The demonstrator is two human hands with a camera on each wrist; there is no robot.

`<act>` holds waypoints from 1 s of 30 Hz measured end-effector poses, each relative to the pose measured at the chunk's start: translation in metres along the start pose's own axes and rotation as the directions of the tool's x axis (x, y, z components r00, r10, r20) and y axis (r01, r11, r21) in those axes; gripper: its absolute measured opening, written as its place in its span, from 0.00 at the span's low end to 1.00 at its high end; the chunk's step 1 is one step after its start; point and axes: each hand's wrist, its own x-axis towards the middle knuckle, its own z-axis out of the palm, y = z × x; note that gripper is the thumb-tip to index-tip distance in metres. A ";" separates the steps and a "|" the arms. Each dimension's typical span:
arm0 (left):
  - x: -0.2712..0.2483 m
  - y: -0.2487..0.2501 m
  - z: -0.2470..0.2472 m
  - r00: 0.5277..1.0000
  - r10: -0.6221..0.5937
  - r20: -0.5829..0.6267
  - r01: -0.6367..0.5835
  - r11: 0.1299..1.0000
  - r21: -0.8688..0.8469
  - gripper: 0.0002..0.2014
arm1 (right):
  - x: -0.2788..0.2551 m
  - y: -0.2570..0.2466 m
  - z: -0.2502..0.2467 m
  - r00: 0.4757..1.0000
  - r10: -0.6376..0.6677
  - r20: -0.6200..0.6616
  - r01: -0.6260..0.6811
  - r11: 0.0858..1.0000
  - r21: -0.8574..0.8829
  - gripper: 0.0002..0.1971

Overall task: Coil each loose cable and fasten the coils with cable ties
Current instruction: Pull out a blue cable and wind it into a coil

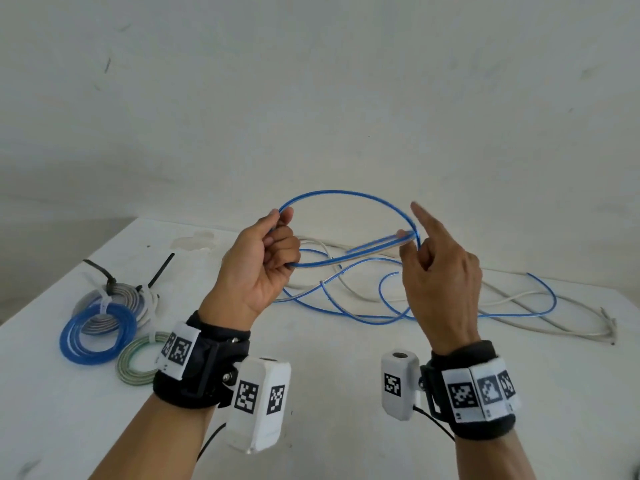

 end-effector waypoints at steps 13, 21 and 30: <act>0.005 0.020 -0.012 0.995 0.090 -0.038 -0.088 0.995 0.036 0.13 | 0.004 0.002 0.000 0.989 0.092 0.114 -0.140 0.830 0.540 0.15; 0.002 0.002 -0.005 1.000 0.016 -0.014 -0.012 0.969 0.249 0.12 | 0.011 0.012 -0.011 0.930 0.357 0.092 -0.258 0.452 0.854 0.26; 0.004 -0.008 -0.006 0.999 -0.006 0.052 -0.015 0.922 0.388 0.12 | 0.011 0.018 -0.010 0.932 0.309 0.190 -0.336 0.537 0.774 0.07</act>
